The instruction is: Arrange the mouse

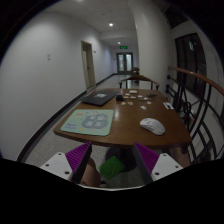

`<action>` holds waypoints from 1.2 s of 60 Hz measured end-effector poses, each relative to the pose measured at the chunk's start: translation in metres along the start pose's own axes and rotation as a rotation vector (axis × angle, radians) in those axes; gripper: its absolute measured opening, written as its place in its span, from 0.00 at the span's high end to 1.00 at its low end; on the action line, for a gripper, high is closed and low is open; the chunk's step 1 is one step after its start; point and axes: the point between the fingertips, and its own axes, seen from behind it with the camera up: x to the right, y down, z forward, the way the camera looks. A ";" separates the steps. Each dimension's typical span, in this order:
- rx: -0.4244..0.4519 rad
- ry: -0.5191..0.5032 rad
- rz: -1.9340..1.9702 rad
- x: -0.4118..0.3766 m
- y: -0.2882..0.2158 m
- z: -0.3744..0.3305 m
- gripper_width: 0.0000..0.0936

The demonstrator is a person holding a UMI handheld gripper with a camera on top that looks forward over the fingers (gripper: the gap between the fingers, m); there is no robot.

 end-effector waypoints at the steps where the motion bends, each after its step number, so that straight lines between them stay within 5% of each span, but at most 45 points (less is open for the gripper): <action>1: -0.003 0.006 0.004 0.002 0.001 0.000 0.10; 15: 0.017 0.035 0.046 0.072 0.002 0.038 0.10; 27: -0.007 0.180 0.132 0.162 0.008 0.087 0.10; 56: -0.082 0.198 0.083 0.245 -0.034 0.210 0.10; 58: -0.088 0.215 0.072 0.252 -0.036 0.215 0.14; 61: -0.089 0.243 0.073 0.259 -0.039 0.222 0.40; 72: -0.077 0.295 0.150 0.264 -0.041 0.220 0.47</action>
